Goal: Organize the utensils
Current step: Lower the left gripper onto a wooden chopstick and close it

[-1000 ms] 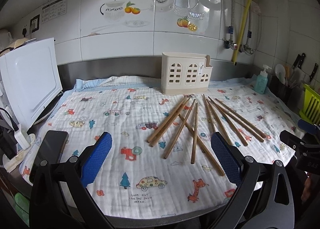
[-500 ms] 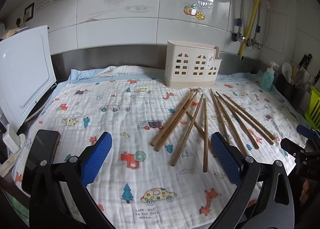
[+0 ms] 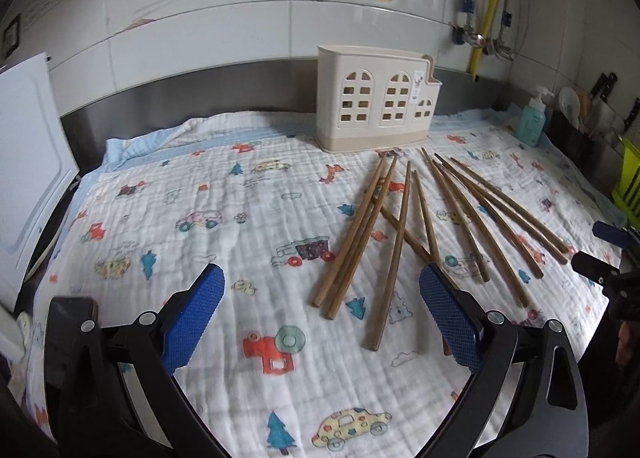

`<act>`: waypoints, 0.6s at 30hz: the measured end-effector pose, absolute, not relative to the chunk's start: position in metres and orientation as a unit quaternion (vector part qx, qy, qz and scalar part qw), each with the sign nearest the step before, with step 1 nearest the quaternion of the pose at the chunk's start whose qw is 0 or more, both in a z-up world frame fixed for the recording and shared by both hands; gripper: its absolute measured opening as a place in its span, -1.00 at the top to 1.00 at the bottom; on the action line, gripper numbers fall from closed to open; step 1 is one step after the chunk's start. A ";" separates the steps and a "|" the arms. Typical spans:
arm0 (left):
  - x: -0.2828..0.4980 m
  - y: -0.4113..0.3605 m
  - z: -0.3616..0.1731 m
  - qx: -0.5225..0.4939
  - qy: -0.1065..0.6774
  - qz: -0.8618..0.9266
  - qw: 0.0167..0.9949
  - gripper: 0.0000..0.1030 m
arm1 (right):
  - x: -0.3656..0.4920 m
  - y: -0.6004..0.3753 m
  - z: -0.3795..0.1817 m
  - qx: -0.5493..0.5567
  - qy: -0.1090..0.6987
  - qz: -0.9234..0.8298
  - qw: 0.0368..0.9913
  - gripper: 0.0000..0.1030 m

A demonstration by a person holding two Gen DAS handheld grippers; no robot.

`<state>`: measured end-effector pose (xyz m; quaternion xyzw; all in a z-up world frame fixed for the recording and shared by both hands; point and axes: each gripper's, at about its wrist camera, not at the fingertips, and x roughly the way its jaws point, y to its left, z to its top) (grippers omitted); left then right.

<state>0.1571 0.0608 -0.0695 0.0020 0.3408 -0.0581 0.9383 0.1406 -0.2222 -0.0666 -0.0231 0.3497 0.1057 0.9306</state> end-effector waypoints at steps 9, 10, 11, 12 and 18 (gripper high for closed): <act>0.196 0.059 -0.084 0.024 0.374 -0.107 0.921 -0.37 | 0.163 -0.228 -0.073 -0.017 0.367 0.108 0.924 -0.88; 0.200 0.058 -0.087 0.025 0.377 -0.111 0.919 -0.28 | 0.166 -0.228 -0.073 -0.016 0.367 0.109 0.924 -0.88; 0.201 0.058 -0.088 0.025 0.379 -0.114 0.918 -0.22 | 0.168 -0.228 -0.073 -0.016 0.368 0.110 0.923 -0.88; 0.205 0.057 -0.091 0.027 0.385 -0.117 0.915 -0.11 | 0.170 -0.228 -0.073 -0.016 0.369 0.109 0.923 -0.88; 0.216 0.053 -0.099 0.033 0.404 -0.134 0.904 0.30 | 0.180 -0.228 -0.072 -0.020 0.369 0.110 0.923 -0.87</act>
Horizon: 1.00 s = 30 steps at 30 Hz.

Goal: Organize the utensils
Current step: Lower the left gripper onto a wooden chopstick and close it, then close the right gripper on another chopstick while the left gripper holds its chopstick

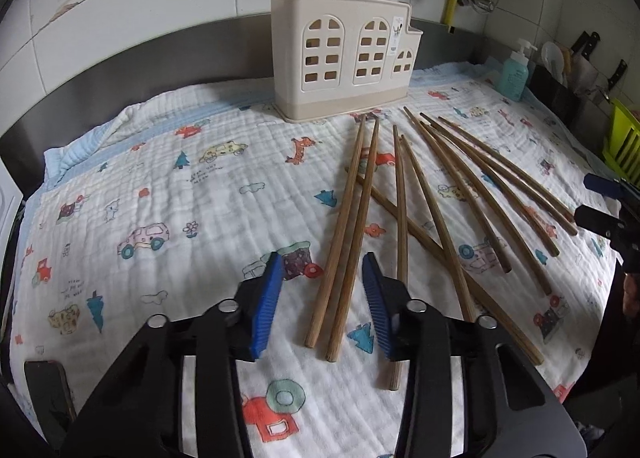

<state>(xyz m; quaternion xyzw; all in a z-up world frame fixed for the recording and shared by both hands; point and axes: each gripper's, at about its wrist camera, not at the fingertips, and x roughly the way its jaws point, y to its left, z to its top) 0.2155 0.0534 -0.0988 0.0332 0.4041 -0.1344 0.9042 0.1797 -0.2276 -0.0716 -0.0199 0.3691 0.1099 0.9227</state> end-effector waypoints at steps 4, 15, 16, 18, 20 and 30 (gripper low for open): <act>0.221 0.051 -0.104 0.041 0.415 -0.140 0.898 0.59 | 0.186 -0.229 -0.072 -0.021 0.372 0.113 0.921 -0.86; 0.231 0.043 -0.114 0.068 0.428 -0.149 0.889 0.79 | 0.200 -0.235 -0.074 -0.030 0.380 0.117 0.917 -0.63; 0.232 0.044 -0.115 0.069 0.430 -0.150 0.888 0.79 | 0.200 -0.236 -0.074 -0.030 0.381 0.117 0.917 -0.61; 0.234 0.043 -0.116 0.074 0.431 -0.147 0.887 0.79 | 0.202 -0.238 -0.076 -0.028 0.385 0.118 0.915 -0.50; 0.235 0.044 -0.118 0.072 0.434 -0.145 0.886 0.79 | 0.204 -0.242 -0.079 -0.027 0.391 0.117 0.913 -0.37; 0.236 0.046 -0.119 0.071 0.434 -0.146 0.886 0.79 | 0.211 -0.261 -0.093 -0.020 0.414 0.108 0.904 0.19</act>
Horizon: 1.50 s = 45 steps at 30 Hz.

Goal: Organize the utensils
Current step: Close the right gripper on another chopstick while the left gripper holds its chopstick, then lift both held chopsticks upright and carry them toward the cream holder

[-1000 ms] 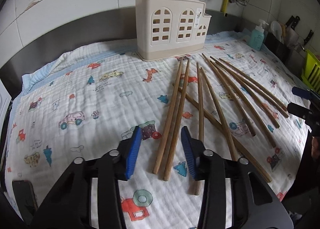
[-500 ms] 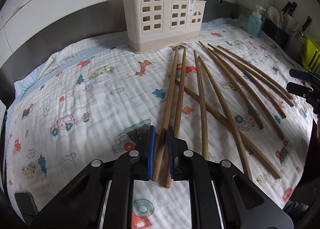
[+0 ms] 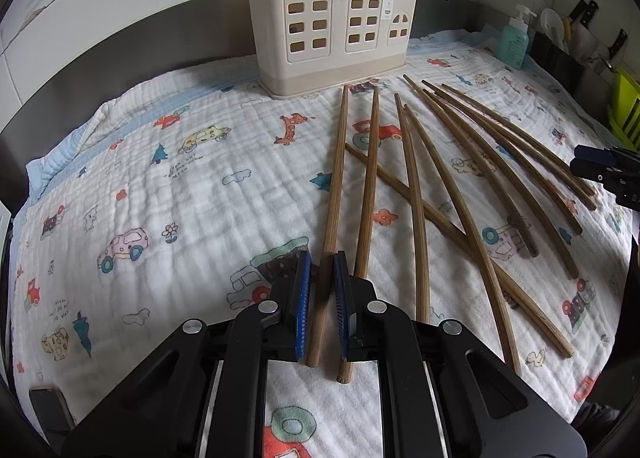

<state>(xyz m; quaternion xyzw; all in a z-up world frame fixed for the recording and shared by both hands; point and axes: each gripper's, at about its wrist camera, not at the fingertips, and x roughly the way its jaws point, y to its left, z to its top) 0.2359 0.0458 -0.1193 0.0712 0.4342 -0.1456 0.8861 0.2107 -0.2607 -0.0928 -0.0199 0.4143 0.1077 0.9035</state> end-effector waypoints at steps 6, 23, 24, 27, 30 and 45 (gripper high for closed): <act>0.237 0.045 -0.119 0.067 0.434 -0.147 0.886 0.79 | 0.215 -0.267 -0.105 -0.017 0.428 0.106 0.897 0.48; 0.237 0.042 -0.121 0.067 0.433 -0.142 0.888 0.79 | 0.209 -0.256 -0.108 -0.084 0.410 0.091 0.904 0.85; 0.237 0.042 -0.121 0.067 0.433 -0.142 0.888 0.78 | 0.209 -0.257 -0.107 -0.080 0.411 0.091 0.904 0.86; 0.236 0.043 -0.122 0.063 0.433 -0.143 0.888 0.78 | 0.208 -0.261 -0.105 -0.062 0.411 0.092 0.905 0.86; 0.236 0.043 -0.122 0.059 0.433 -0.142 0.888 0.81 | 0.204 -0.262 -0.099 -0.051 0.407 0.096 0.907 0.86; 0.232 0.039 -0.121 0.063 0.440 -0.140 0.885 0.85 | 0.183 -0.256 -0.046 -0.036 0.346 0.111 0.931 0.86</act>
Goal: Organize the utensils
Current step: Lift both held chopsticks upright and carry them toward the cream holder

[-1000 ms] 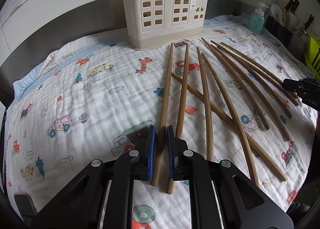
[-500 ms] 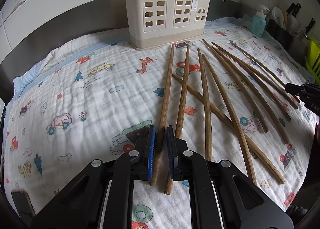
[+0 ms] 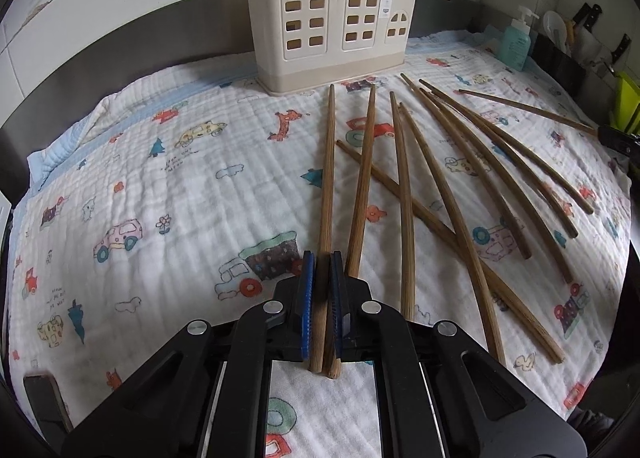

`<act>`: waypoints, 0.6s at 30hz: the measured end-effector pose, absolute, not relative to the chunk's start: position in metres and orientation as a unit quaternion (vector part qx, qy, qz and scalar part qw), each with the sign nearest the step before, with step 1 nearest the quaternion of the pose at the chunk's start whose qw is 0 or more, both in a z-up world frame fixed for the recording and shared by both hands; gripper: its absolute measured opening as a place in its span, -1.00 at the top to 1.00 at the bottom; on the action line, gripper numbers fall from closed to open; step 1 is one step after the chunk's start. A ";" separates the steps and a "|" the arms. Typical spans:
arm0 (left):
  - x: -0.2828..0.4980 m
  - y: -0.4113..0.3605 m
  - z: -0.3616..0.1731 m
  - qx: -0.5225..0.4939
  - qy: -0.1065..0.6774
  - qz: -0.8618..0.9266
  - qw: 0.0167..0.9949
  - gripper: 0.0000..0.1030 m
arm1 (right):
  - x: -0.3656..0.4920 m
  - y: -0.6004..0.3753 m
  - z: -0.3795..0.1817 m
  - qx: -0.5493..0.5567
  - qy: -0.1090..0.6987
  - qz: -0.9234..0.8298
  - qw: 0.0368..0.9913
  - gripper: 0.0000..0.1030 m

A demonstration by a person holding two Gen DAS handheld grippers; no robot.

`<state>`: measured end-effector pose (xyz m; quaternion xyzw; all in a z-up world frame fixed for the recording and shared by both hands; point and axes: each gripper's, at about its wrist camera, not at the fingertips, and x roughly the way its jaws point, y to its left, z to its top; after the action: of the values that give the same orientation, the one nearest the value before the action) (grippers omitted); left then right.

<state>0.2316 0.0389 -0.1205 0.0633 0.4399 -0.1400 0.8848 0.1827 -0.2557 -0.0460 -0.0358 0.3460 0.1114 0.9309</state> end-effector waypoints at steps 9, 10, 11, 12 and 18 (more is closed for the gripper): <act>0.236 0.038 -0.121 0.064 0.457 -0.142 0.876 0.82 | 0.184 -0.256 -0.049 -0.033 0.350 0.113 0.930 0.86; 0.237 0.037 -0.120 0.065 0.460 -0.143 0.874 0.82 | 0.184 -0.256 -0.049 -0.033 0.349 0.113 0.930 0.86; 0.238 0.037 -0.120 0.068 0.462 -0.144 0.872 0.82 | 0.184 -0.256 -0.049 -0.033 0.348 0.113 0.930 0.86; 0.238 0.035 -0.120 0.075 0.465 -0.144 0.870 0.82 | 0.183 -0.256 -0.049 -0.032 0.348 0.114 0.930 0.86; 0.247 0.031 -0.117 0.090 0.479 -0.146 0.861 0.87 | 0.183 -0.256 -0.049 -0.028 0.347 0.117 0.930 0.86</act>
<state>0.2468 0.0313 -0.1174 0.0900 0.4795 -0.1456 0.8607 0.1829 -0.2564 -0.0489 -0.0283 0.3466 0.1171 0.9303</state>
